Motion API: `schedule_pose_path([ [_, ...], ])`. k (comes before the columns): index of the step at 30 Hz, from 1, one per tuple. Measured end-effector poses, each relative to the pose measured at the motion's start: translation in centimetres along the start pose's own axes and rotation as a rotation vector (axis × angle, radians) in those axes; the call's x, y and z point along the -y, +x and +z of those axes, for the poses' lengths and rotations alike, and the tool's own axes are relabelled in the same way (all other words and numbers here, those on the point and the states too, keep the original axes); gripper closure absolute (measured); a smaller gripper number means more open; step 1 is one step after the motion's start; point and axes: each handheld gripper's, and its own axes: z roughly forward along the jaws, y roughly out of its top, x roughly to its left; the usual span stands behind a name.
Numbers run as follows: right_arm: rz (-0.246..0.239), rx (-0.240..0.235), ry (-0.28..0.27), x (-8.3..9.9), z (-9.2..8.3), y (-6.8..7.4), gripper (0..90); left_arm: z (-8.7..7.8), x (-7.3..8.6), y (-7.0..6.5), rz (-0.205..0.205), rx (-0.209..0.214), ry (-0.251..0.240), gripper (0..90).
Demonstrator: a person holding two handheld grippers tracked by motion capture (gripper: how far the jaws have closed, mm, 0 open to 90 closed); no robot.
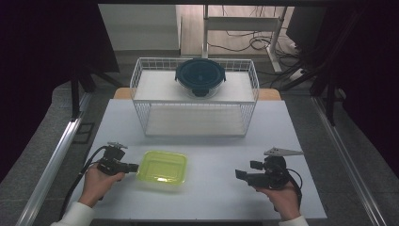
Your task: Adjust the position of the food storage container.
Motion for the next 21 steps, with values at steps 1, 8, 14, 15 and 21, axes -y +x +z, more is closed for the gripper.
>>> schedule_pose_path([
  [1, 0.000, 0.000, 0.000, 0.0, 0.0, 0.0, 18.7, 0.1, -0.1, -0.2, 0.003, 0.003, 0.000, 90.0],
  [8, -0.002, 0.001, 0.006, 0.1, 0.0, 0.0, 18.7, 1.1, -0.6, -1.8, 0.020, 0.047, -0.002, 90.0],
  [14, -0.003, 0.002, 0.008, 0.1, 0.2, -0.1, 18.7, 2.3, -0.8, -2.9, 0.021, 0.096, 0.004, 90.0],
  [15, -0.004, 0.002, 0.008, 0.1, 0.2, -0.1, 18.7, 2.4, -0.8, -3.0, 0.021, 0.102, 0.006, 90.0],
  [21, -0.004, 0.002, 0.009, 0.1, 0.1, -0.1, 18.7, 2.9, -1.2, -3.7, 0.027, 0.111, 0.009, 90.0],
])
